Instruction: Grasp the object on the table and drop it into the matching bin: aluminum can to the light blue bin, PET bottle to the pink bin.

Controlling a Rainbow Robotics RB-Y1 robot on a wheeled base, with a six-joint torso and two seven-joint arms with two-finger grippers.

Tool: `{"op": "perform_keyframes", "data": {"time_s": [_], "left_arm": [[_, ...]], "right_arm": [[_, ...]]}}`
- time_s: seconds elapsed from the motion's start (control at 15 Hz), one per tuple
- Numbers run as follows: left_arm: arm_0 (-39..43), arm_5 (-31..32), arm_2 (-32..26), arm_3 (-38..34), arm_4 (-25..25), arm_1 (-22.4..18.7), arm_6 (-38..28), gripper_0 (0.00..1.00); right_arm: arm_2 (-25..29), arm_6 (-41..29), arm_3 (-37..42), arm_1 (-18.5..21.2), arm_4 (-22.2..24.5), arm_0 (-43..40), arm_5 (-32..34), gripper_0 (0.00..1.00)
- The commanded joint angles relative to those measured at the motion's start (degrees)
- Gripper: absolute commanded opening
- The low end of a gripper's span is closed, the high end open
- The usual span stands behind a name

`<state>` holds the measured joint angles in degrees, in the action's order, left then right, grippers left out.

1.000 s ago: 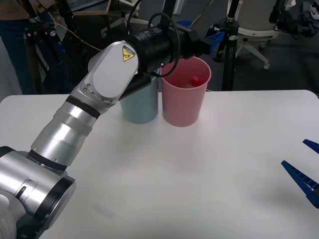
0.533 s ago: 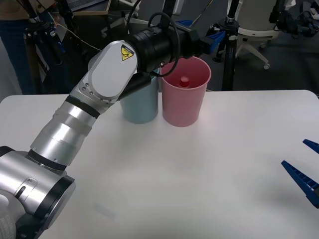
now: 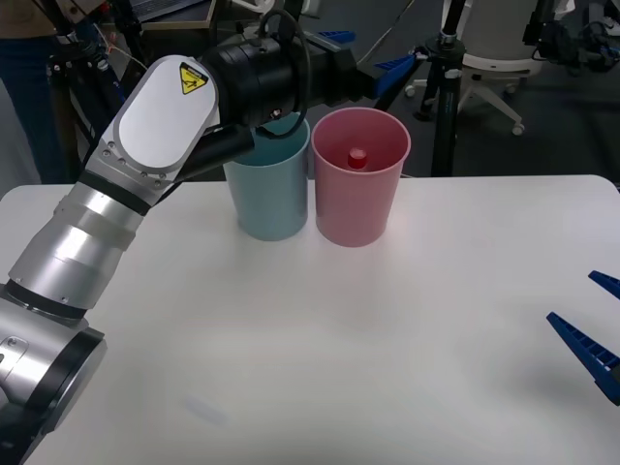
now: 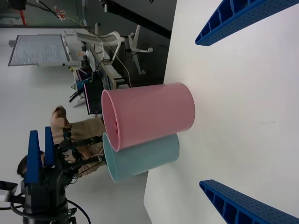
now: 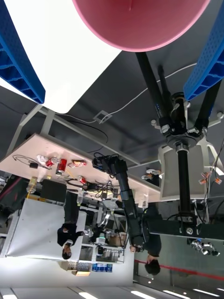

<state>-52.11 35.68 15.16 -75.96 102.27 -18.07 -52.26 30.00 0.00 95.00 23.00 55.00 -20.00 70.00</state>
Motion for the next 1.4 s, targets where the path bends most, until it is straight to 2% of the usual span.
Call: {"op": "perform_keyframes", "data": {"time_s": [0.07, 0.4, 0.8, 1.07, 1.2, 1.4], "left_arm": [[-0.01, 1.58, 0.05, -0.07, -7.7, -4.08, 4.89, 1.0], [0.16, 8.0, 0.05, -0.07, -23.61, -13.04, 14.29, 1.0], [3.77, 13.62, -0.04, -0.24, -39.52, -21.39, 24.93, 1.0], [9.65, 13.62, -0.04, -3.85, -48.39, -27.45, 27.3, 1.0], [13.7, 13.62, -1.89, -6.57, -51.12, -30.0, 28.18, 1.0], [21.7, 13.62, -7.69, -11.76, -50.85, -31.41, 28.88, 1.0]], "right_arm": [[0.0, 0.0, 0.0, 0.0, 0.0, 0.0, 0.0, 1.0], [0.0, 0.0, 0.0, 0.0, 0.0, 0.0, 0.0, 1.0], [0.0, 0.0, 0.0, 0.0, 0.0, 0.0, 0.0, 1.0], [0.0, 0.0, 0.0, 0.0, 0.0, 0.0, 0.0, 1.0], [0.0, 0.0, 0.0, 0.0, 0.0, 0.0, 0.0, 1.0], [0.0, 0.0, 0.0, 0.0, 0.0, 0.0, 0.0, 1.0]]}}
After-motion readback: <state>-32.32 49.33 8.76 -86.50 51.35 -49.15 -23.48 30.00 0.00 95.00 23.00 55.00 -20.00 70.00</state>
